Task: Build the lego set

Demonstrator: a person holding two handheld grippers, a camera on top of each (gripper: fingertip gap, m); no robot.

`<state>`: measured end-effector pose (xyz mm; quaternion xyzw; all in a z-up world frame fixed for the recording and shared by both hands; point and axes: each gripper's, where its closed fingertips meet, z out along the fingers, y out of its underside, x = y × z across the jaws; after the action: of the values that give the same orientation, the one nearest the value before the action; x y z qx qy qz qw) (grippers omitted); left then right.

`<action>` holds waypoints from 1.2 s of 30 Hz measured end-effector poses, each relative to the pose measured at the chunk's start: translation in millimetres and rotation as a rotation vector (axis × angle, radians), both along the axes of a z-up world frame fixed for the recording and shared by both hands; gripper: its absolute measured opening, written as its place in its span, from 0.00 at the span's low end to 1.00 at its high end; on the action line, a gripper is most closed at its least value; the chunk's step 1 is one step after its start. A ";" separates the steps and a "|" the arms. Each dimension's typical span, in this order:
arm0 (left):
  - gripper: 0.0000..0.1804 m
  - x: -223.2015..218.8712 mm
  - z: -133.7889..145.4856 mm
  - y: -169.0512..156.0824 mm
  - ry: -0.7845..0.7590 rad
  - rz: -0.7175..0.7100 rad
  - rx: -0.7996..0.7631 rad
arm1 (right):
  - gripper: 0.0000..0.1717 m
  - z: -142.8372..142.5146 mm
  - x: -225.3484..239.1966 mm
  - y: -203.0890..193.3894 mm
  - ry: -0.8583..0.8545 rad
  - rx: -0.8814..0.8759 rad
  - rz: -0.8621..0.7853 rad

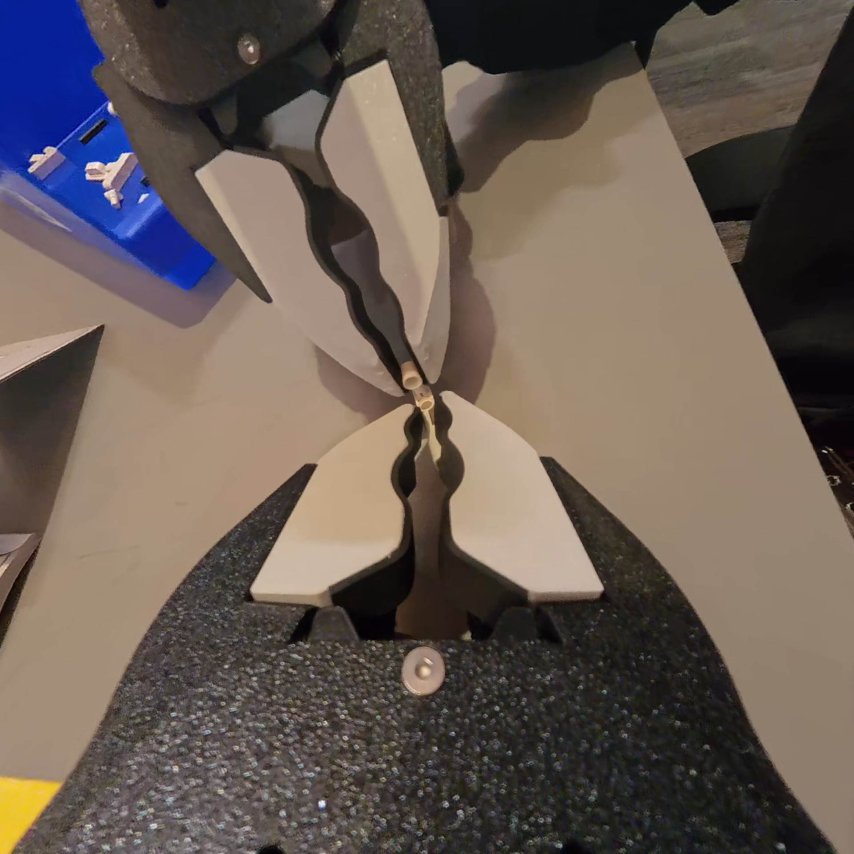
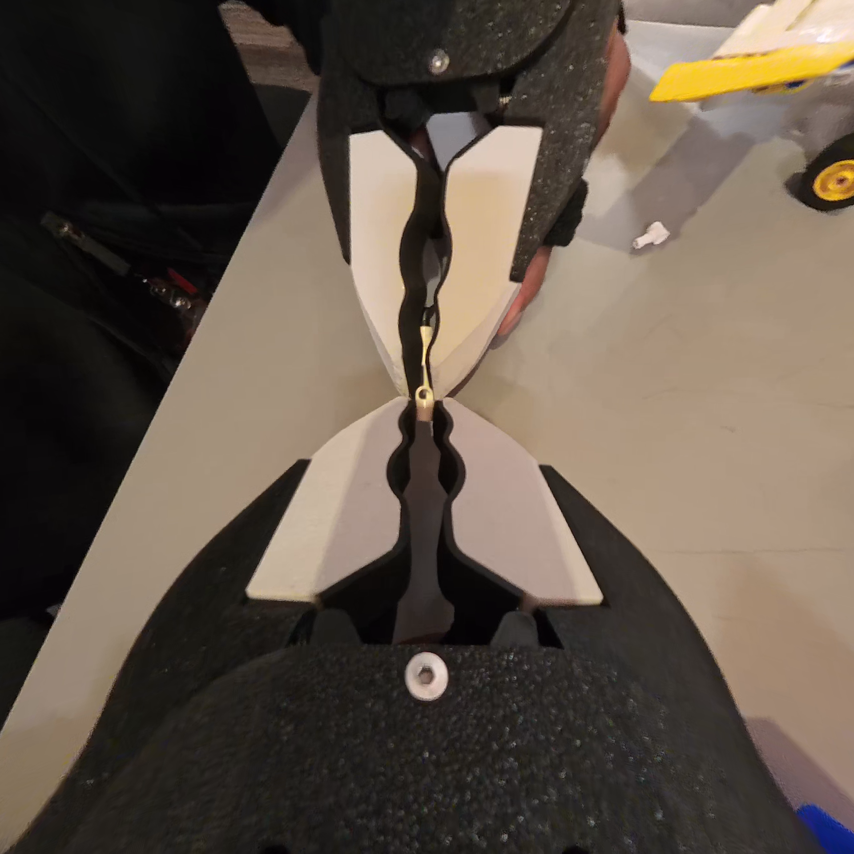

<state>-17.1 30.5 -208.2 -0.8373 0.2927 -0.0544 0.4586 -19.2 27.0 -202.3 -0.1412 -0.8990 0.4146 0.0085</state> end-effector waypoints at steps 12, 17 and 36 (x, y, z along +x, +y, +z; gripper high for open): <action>0.03 -7.2 -1.3 -4.3 -0.054 0.026 -0.019 | 0.04 -1.7 -6.9 -7.2 0.080 -0.062 -0.019; 0.03 -12.6 13.5 -3.2 -0.134 0.059 0.054 | 0.04 14.0 -12.8 -5.0 0.112 -0.205 -0.083; 0.03 -13.3 40.7 -0.7 -0.310 0.085 0.182 | 0.04 43.3 -15.5 -0.3 -0.009 -0.463 -0.164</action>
<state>-30.4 29.9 -167.4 -0.7856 0.1866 -0.1366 0.5739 -34.7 26.7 -159.0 -0.2135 -0.7657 0.6067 0.0055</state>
